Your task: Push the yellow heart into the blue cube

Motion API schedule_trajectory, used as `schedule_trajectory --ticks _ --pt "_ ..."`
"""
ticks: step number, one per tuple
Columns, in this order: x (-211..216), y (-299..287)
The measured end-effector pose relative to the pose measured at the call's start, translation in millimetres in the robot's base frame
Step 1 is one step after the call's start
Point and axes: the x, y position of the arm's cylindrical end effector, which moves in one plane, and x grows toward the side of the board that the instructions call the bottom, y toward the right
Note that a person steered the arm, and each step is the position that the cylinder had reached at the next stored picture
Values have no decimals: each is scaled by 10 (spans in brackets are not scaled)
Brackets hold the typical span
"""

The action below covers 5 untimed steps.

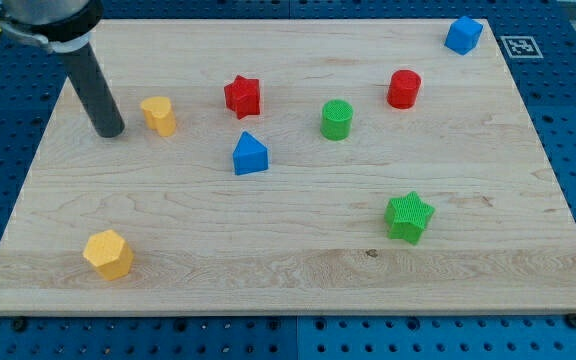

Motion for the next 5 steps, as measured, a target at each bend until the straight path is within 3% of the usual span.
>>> schedule_trajectory --ticks 5 --pt "-96 1061"
